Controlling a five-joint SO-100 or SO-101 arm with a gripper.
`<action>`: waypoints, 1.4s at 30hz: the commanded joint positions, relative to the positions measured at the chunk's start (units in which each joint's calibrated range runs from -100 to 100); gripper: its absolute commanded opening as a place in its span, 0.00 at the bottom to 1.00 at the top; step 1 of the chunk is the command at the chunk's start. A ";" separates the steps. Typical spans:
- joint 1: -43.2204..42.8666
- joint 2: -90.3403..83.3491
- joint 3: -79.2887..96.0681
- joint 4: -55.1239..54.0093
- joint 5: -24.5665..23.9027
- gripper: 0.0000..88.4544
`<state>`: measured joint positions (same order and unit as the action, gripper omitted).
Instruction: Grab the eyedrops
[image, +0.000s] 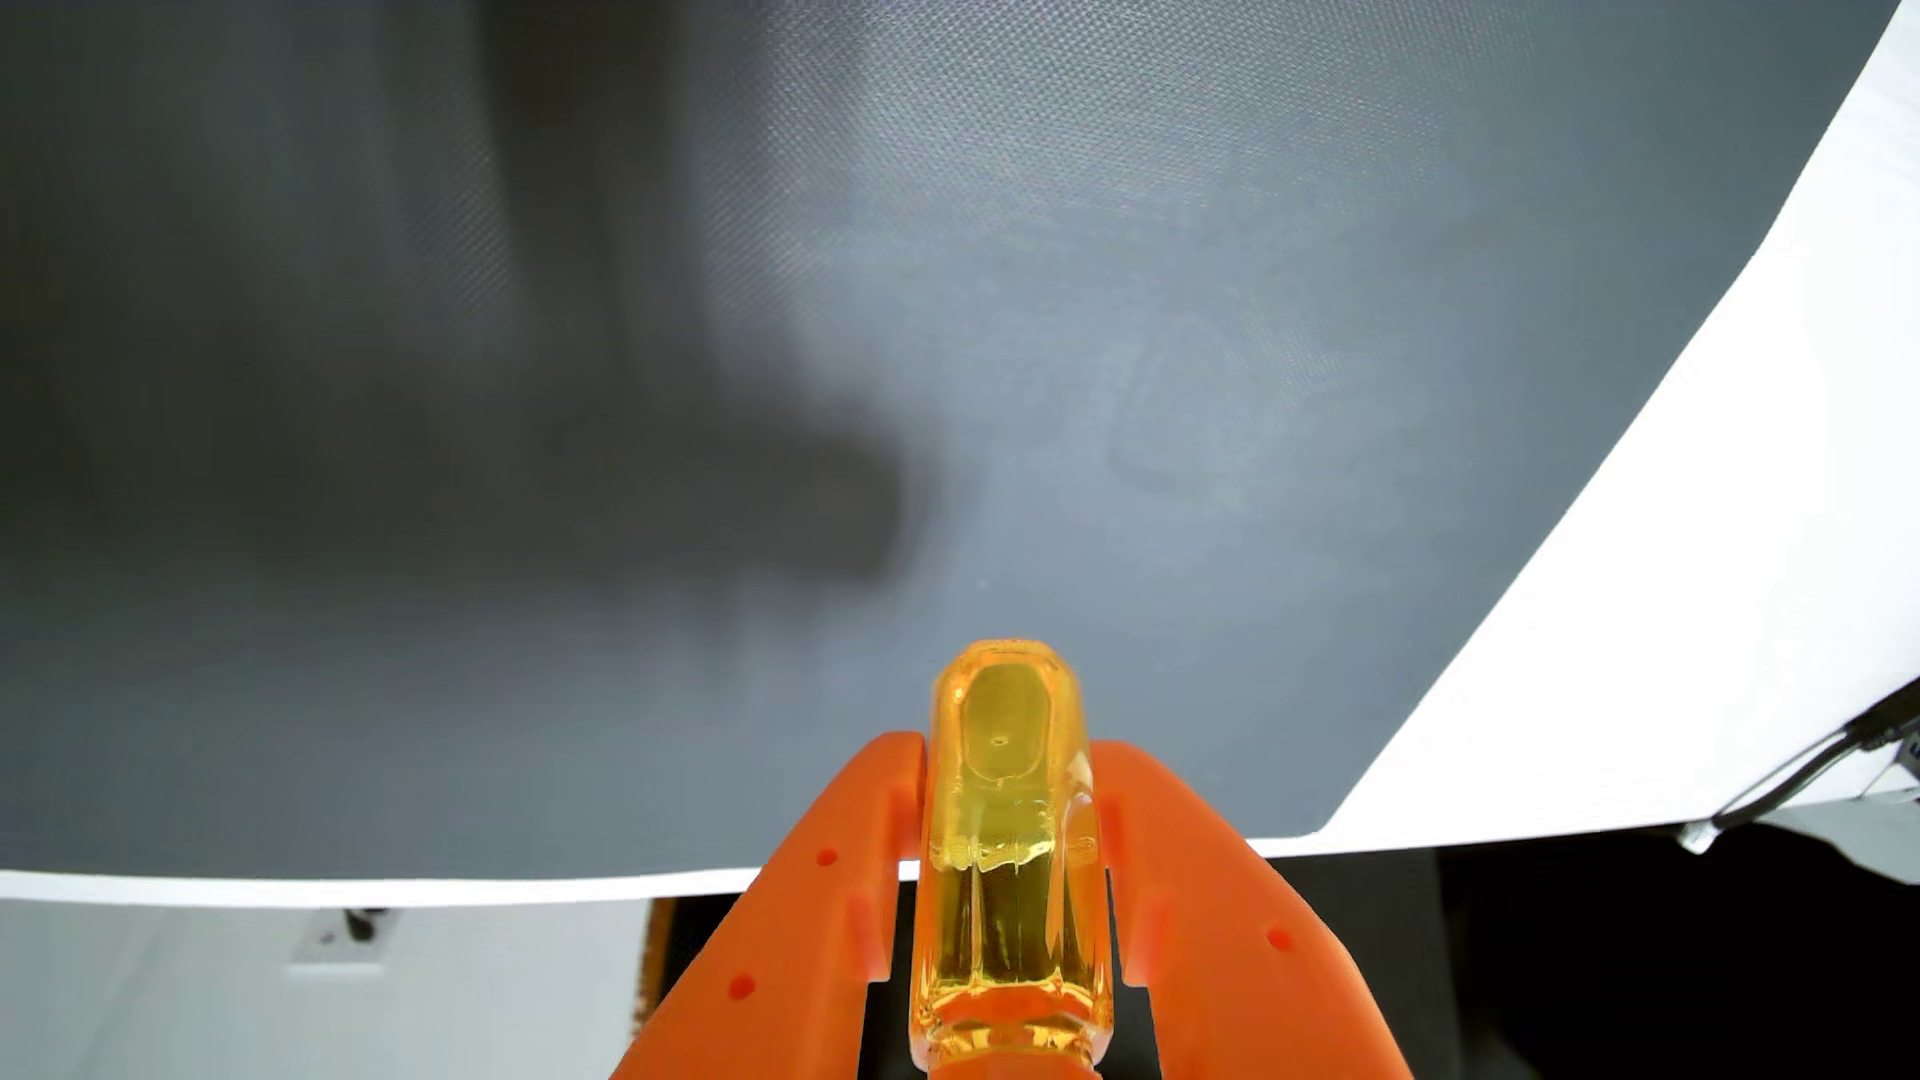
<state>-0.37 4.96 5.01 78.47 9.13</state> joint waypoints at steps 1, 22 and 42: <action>0.46 -4.75 2.60 -1.75 -1.09 0.01; 1.54 -11.20 12.95 -8.67 -2.35 0.01; 1.37 -11.20 12.95 -8.41 -2.35 0.01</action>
<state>0.82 -3.69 17.83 70.18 6.88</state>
